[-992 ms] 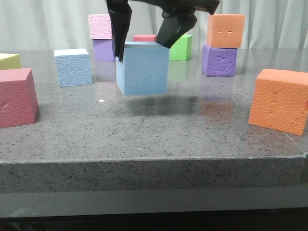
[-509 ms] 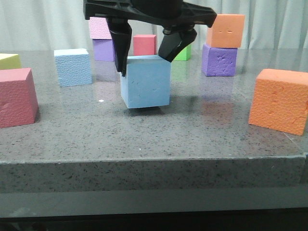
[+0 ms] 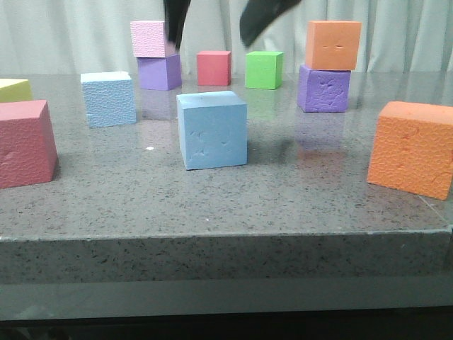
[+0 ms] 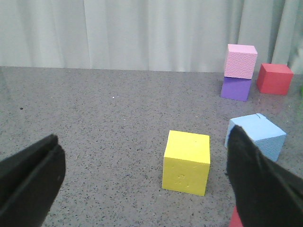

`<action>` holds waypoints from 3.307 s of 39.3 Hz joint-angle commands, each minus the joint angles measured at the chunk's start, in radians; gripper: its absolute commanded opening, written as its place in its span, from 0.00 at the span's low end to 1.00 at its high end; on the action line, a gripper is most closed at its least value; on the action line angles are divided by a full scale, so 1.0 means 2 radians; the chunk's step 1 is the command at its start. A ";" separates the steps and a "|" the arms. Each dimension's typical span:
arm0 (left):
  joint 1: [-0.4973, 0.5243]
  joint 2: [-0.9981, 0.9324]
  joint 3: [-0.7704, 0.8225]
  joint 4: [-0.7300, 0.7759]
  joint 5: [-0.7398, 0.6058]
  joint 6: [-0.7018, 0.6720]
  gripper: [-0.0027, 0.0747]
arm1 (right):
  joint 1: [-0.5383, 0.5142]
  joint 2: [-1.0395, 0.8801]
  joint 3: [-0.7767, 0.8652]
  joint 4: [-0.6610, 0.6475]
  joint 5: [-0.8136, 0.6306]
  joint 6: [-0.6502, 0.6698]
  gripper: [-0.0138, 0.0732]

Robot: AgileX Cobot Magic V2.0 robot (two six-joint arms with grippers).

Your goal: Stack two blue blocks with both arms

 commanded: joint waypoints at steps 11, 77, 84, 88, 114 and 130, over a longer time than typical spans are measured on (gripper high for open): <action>0.001 0.004 -0.019 -0.003 -0.043 -0.004 0.90 | -0.022 -0.066 -0.018 -0.016 -0.018 -0.001 0.23; -0.015 0.127 -0.137 -0.003 -0.029 -0.004 0.90 | -0.253 -0.580 0.529 -0.048 -0.199 -0.066 0.08; -0.109 0.239 -0.242 -0.003 -0.003 -0.004 0.90 | -0.253 -0.580 0.529 -0.048 -0.200 -0.066 0.08; -0.171 0.322 -0.303 -0.003 0.025 -0.004 0.90 | -0.253 -0.580 0.529 -0.048 -0.200 -0.066 0.08; -0.175 0.609 -0.647 -0.009 0.318 -0.028 0.90 | -0.250 -0.580 0.532 -0.047 -0.199 -0.066 0.08; -0.167 0.654 -0.680 -0.013 0.380 0.102 0.90 | -0.250 -0.580 0.532 -0.047 -0.199 -0.066 0.08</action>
